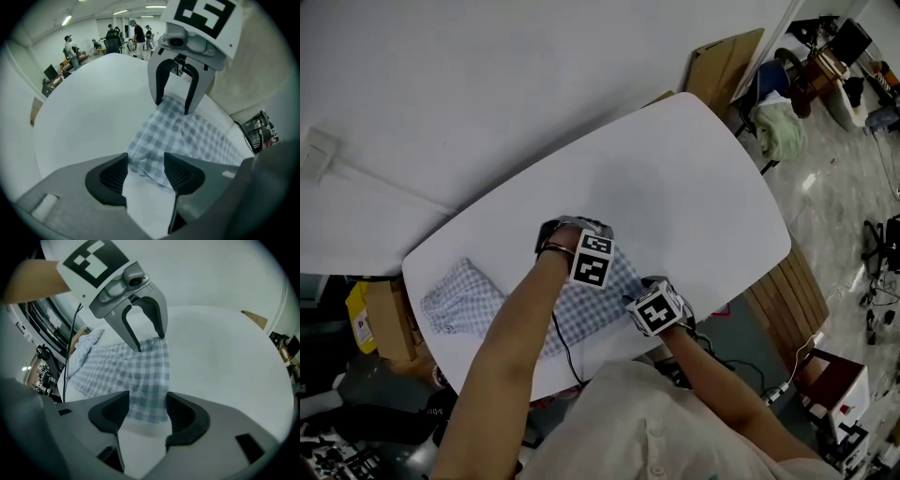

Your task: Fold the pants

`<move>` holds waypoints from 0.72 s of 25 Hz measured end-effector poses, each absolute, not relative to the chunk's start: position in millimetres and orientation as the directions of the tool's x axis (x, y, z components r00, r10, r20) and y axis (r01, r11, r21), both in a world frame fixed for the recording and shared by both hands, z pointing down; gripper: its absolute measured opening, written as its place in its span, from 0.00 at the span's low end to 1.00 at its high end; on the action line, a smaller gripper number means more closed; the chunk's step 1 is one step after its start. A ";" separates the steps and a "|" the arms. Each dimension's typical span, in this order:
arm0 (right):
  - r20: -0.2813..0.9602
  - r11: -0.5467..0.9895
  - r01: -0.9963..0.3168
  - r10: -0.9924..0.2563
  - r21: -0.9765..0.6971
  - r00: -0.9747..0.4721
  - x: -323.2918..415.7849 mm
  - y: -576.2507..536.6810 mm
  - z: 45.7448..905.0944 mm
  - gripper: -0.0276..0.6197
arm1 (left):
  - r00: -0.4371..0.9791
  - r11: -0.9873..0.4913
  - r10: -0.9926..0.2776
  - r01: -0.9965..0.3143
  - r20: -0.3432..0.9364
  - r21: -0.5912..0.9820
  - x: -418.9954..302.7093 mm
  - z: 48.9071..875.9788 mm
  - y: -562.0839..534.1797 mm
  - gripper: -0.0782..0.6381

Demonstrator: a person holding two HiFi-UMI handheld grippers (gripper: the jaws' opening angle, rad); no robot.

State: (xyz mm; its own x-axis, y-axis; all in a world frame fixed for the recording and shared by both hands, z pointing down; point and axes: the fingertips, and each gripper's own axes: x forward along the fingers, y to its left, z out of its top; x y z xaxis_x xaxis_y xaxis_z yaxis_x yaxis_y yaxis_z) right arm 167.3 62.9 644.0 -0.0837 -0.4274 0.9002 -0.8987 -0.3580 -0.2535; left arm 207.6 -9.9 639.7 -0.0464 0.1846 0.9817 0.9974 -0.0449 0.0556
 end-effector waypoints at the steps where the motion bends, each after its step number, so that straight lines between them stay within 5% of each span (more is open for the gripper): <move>1: 0.910 -0.353 -0.906 -0.407 -0.234 -0.077 167.0 62.5 644.3 0.44 | -0.058 -0.029 0.183 0.998 0.982 0.064 207.0 641.8 -9.1 0.43; 11: 0.953 -0.304 -0.949 -0.302 -0.081 0.015 168.4 61.7 648.8 0.40 | -0.065 0.066 0.119 0.996 0.991 0.058 205.5 653.5 -5.2 0.43; 15: 0.942 -0.305 -0.942 -0.334 -0.140 -0.032 161.4 56.8 646.8 0.11 | -0.066 0.056 0.117 0.997 0.991 0.059 204.9 651.1 -0.9 0.26; 18: 0.935 -0.313 -0.934 -0.350 -0.170 -0.053 160.3 55.8 647.2 0.11 | -0.083 0.039 0.120 0.996 0.989 0.079 203.0 650.5 -1.5 0.20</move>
